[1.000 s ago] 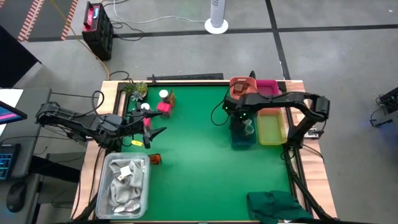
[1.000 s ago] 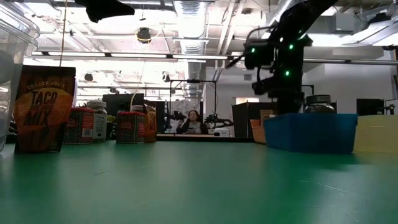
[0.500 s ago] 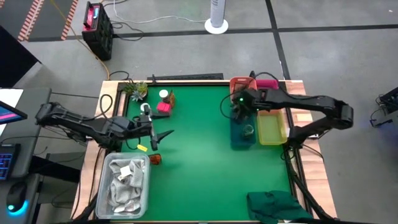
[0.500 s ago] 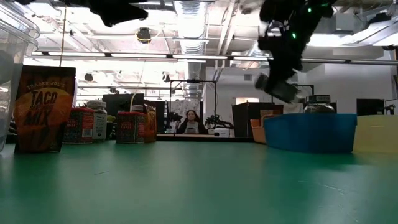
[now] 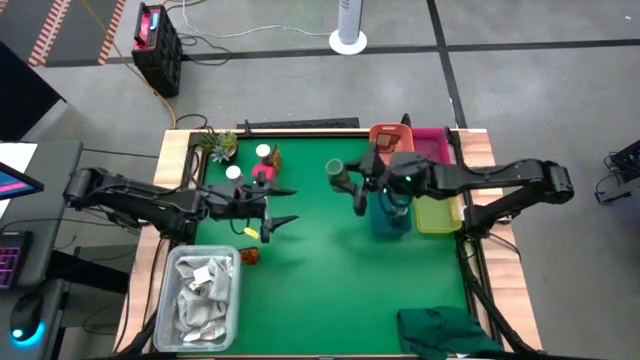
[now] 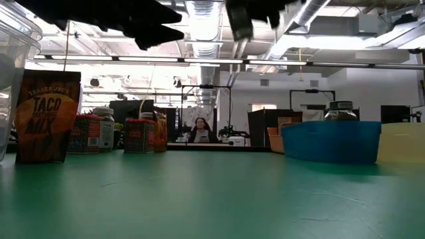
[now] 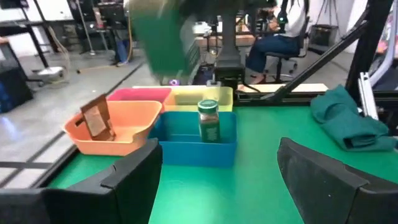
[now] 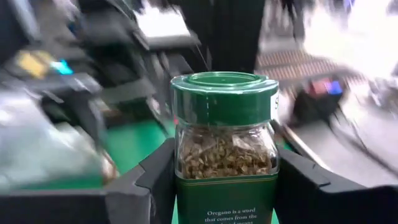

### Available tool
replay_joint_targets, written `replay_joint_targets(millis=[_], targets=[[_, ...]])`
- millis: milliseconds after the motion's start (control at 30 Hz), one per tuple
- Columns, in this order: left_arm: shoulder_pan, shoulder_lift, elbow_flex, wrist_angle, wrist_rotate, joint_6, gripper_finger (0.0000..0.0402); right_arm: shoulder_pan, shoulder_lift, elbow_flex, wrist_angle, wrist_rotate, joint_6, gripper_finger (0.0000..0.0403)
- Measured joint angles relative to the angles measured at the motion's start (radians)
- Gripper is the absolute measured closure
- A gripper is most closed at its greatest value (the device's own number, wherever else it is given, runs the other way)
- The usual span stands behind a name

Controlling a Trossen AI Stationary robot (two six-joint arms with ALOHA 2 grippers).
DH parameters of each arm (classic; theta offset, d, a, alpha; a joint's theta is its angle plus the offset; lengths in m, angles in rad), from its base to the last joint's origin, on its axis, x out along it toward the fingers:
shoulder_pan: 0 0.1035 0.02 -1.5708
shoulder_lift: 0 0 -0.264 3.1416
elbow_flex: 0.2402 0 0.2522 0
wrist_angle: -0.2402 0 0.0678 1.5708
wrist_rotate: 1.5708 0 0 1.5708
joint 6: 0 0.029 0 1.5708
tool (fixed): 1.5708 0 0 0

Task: Sort spices by type
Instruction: Put the green seasoning bottle into the blue bin

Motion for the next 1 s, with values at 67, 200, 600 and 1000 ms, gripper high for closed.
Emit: replay_joint_targets(millis=[67, 200, 600, 1000], targets=[[0.011, 0.023, 0.0, 0.04, 0.004, -0.031, 0.01, 0.036, 0.0, -0.022, 0.11, 0.0, -0.02, 0.0181], [0.018, 0.066, 0.001, 0.127, 0.005, -0.072, 0.01, 0.095, 0.025, -0.039, 0.246, -0.001, -0.071, 0.018], [-0.021, 0.163, 0.076, 0.18, 0.004, -0.096, 0.01, 0.142, 0.169, -0.038, 0.552, -0.02, -0.193, 0.018], [-0.04, 0.165, 0.141, 0.184, -0.004, 0.038, 0.0059, 0.122, 0.23, -0.019, 0.596, -0.083, -0.178, 0.0179]])
